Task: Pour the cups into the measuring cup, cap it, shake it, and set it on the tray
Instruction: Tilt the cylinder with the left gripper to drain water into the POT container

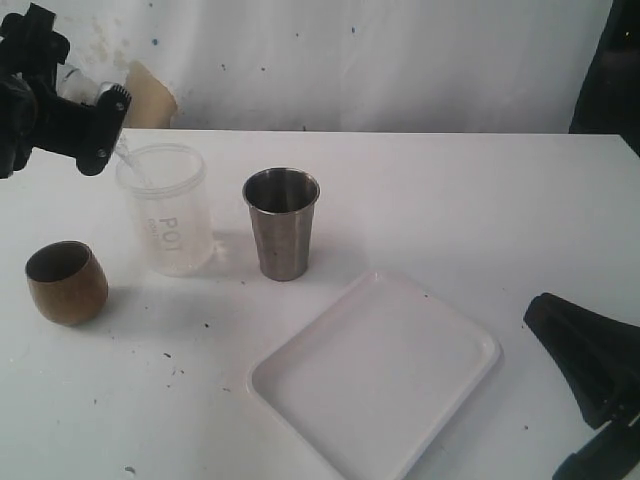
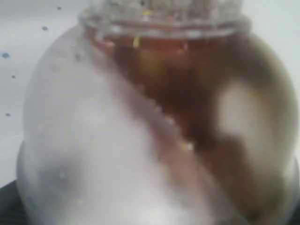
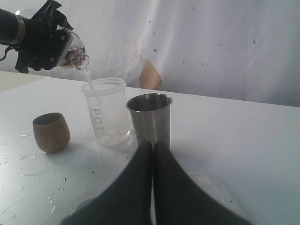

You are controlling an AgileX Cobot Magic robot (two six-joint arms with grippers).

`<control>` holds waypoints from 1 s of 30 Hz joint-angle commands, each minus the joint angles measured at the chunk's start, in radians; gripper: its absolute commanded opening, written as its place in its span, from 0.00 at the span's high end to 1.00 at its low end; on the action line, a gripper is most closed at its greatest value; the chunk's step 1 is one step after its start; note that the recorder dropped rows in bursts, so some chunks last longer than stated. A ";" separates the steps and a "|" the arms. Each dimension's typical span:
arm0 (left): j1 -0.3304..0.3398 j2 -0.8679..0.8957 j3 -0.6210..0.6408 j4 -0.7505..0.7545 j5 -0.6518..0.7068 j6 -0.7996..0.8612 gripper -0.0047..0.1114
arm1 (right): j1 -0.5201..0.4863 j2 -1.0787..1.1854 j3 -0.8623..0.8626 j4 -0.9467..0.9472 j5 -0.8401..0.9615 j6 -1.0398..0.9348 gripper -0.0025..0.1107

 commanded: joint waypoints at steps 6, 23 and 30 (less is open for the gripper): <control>-0.004 -0.013 -0.015 0.035 0.035 0.046 0.96 | -0.004 -0.004 0.007 0.000 -0.002 -0.012 0.98; -0.047 -0.013 -0.051 0.035 -0.014 0.049 0.96 | -0.004 -0.004 0.007 0.000 -0.002 -0.012 0.98; -0.063 -0.013 -0.093 0.035 -0.015 0.152 0.96 | -0.004 -0.004 0.007 0.002 -0.002 -0.012 0.98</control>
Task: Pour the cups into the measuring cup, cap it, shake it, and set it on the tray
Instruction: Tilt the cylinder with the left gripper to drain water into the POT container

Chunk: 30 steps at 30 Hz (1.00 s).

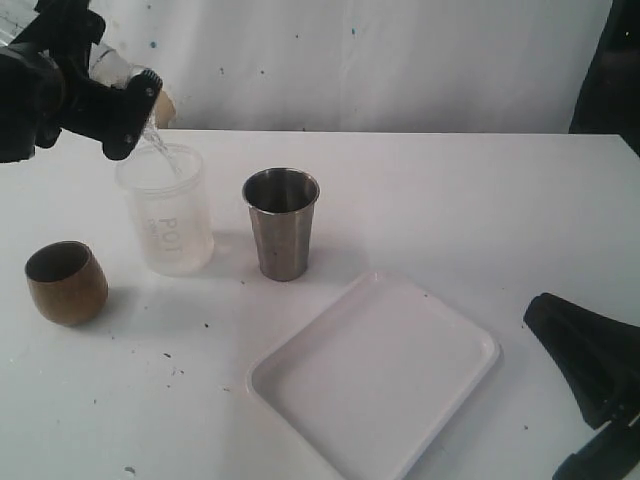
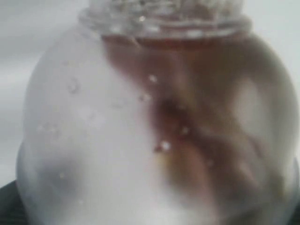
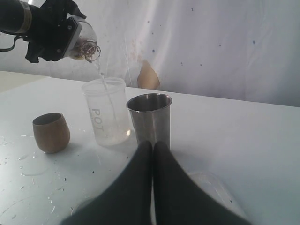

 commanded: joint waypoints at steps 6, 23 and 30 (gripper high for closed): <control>-0.006 -0.014 -0.028 0.033 0.027 0.109 0.96 | -0.004 -0.004 0.007 0.002 -0.002 -0.012 0.98; -0.006 -0.014 -0.028 0.033 0.055 0.259 0.96 | -0.004 -0.004 0.007 0.002 -0.002 -0.012 0.98; -0.006 -0.014 -0.028 0.033 0.056 0.331 0.96 | -0.004 -0.004 0.007 0.002 -0.004 -0.012 0.98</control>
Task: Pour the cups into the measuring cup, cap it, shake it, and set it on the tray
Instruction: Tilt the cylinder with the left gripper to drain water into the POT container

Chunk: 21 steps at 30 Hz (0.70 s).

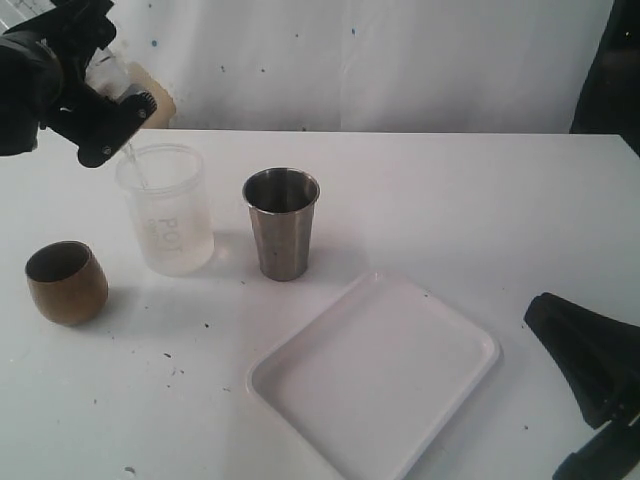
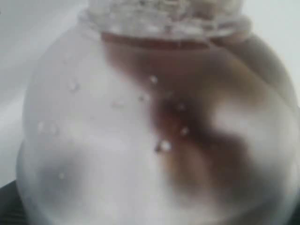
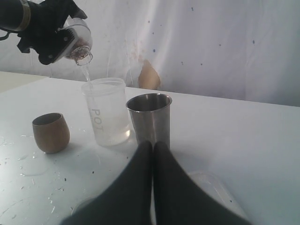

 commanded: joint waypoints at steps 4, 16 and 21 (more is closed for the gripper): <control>-0.003 -0.014 -0.014 0.031 0.015 0.026 0.96 | -0.004 -0.004 0.007 0.000 -0.004 -0.012 0.98; -0.003 -0.014 -0.014 0.031 0.011 0.020 0.96 | -0.004 -0.004 0.007 0.000 -0.004 -0.012 0.98; -0.003 -0.014 -0.014 0.031 0.011 0.016 0.96 | -0.004 -0.004 0.007 0.000 -0.004 -0.012 0.98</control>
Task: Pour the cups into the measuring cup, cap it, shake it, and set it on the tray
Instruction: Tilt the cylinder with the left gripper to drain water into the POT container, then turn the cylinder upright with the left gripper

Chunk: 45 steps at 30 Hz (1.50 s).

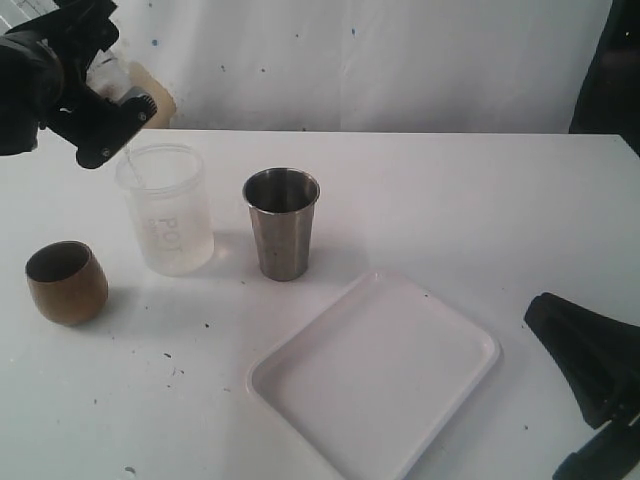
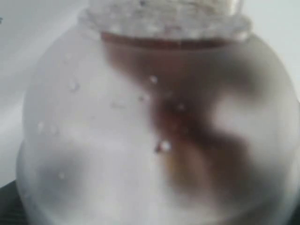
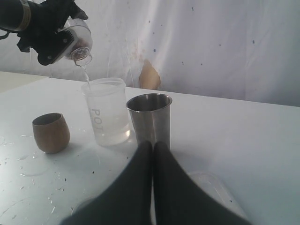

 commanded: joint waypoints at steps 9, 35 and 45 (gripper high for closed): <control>-0.003 -0.014 -0.013 0.031 0.009 -0.329 0.96 | -0.004 -0.004 0.007 -0.002 -0.004 -0.012 0.98; 0.099 -0.137 0.067 -0.601 -0.413 -1.478 0.96 | -0.004 -0.004 0.007 0.000 -0.004 -0.012 0.98; 0.366 -0.364 0.326 -0.738 -0.977 -1.726 0.96 | -0.004 -0.004 0.007 0.000 -0.004 -0.012 0.98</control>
